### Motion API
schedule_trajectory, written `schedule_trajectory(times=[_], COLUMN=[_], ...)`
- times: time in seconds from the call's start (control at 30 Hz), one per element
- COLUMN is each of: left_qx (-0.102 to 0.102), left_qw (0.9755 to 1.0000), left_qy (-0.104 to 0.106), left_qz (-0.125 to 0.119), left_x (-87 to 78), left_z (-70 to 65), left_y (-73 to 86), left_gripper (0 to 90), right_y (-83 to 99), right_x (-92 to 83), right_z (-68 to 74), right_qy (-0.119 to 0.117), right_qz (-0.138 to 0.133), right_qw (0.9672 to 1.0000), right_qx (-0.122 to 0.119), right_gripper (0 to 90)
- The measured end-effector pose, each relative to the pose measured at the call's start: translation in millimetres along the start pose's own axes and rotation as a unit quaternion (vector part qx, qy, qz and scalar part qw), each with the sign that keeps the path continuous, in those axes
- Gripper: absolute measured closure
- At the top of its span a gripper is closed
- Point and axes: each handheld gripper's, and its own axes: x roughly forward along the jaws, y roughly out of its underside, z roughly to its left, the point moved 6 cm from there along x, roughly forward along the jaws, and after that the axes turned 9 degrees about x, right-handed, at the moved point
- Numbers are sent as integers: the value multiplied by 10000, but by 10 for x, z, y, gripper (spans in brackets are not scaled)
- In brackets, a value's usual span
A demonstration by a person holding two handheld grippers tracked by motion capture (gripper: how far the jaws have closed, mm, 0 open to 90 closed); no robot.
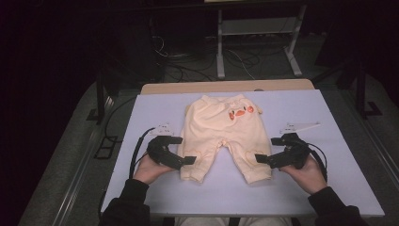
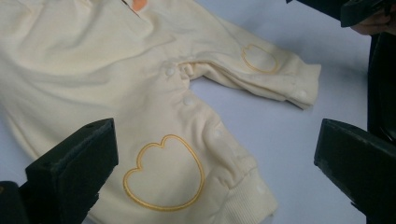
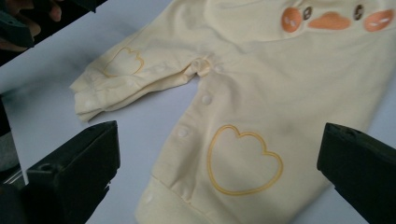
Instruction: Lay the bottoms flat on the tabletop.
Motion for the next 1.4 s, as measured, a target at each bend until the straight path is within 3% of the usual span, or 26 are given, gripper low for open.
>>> schedule_trajectory(times=[0.37,0.57,0.77,1.0,1.4], left_qx=[32,-28,-72,-55,239], left_qw=[9978,9956,9953,9947,9963], left_qy=[-403,-608,-632,-627,-581], left_qz=[-522,-715,-732,-817,-592], left_x=[-137,-214,-271,-324,-213], left_z=[-108,-91,-120,-189,-231], left_y=[64,149,286,422,477], left_gripper=[0,0,0,0,0], right_y=[142,231,339,537,681], right_x=[-285,-343,-388,-416,-349], right_z=[-193,-253,-267,-296,-344], right_qy=[110,216,266,342,552], right_qz=[-493,-570,-738,-718,-537], right_qw=[9985,9978,9967,9967,9970], right_qx=[217,252,197,177,1], right_gripper=[0,0,0,0,0])
